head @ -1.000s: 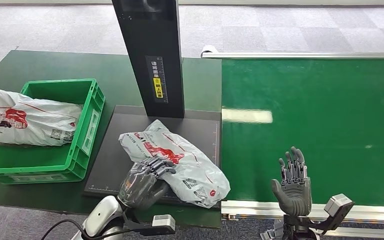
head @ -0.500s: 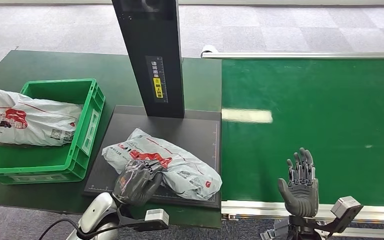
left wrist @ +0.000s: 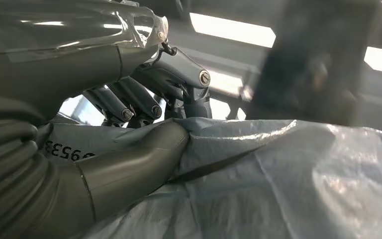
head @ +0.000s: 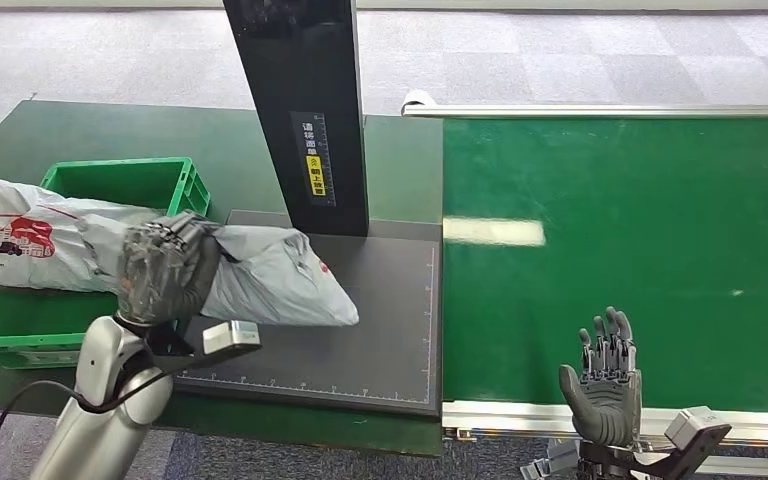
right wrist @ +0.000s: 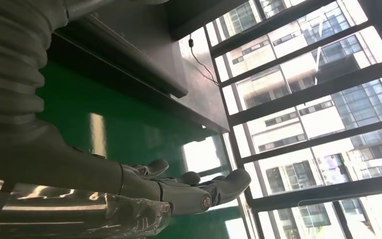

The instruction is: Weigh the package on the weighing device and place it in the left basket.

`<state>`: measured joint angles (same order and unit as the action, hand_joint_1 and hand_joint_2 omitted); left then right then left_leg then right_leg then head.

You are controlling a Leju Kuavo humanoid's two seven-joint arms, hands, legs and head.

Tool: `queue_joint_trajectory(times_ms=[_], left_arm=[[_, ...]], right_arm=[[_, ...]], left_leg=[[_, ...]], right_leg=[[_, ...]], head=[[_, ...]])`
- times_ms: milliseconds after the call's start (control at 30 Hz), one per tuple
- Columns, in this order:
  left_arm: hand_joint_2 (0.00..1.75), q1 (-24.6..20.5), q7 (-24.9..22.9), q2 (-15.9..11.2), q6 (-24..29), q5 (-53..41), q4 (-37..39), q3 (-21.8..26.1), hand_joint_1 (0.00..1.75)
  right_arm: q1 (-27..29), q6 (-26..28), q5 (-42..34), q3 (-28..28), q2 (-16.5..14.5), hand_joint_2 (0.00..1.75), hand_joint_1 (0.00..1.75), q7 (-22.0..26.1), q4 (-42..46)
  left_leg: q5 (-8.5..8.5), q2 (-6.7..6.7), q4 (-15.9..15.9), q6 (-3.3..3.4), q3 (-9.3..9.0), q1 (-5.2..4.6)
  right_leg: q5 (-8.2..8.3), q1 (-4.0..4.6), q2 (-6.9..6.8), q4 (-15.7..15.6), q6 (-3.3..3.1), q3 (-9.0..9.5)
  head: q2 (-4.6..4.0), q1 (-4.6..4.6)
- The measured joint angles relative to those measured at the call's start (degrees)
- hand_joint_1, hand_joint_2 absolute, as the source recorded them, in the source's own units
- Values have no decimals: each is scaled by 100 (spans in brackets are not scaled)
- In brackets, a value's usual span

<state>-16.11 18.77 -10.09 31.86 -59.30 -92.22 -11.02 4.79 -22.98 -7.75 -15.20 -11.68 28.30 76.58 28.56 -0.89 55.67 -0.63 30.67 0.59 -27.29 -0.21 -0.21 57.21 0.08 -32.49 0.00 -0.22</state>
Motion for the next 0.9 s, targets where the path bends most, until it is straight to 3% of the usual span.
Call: queue_joint_trajectory(times_ms=[267,500,700,900], left_arm=[[175,-941,-151,-385,646,-249,76,1116,175],[175,-1588,-329,-582,767,-1804,635,2171,175],[175,-1788,-1231,-948,768,-2600,1787,2439,175],[175,-1787,-1797,-1032,764,-2981,2681,2422,172]], right_arm=[[42,175,-167,139,2,175,0,22,10],[-204,386,-321,434,40,175,0,33,-137],[-376,521,-402,553,93,175,0,14,-251],[-445,554,-388,564,140,175,0,27,-297]], left_leg=[[0,-7,0,0,3,0],[-1,-14,0,-2,2,0],[-4,-12,0,-6,3,1],[-4,-9,0,-6,10,0]], right_leg=[[0,0,2,1,0,-4],[1,1,7,3,-1,-6],[1,1,6,7,-2,-9],[1,0,5,7,-2,-13]], head=[[0,-1],[0,0],[0,1],[0,2]])
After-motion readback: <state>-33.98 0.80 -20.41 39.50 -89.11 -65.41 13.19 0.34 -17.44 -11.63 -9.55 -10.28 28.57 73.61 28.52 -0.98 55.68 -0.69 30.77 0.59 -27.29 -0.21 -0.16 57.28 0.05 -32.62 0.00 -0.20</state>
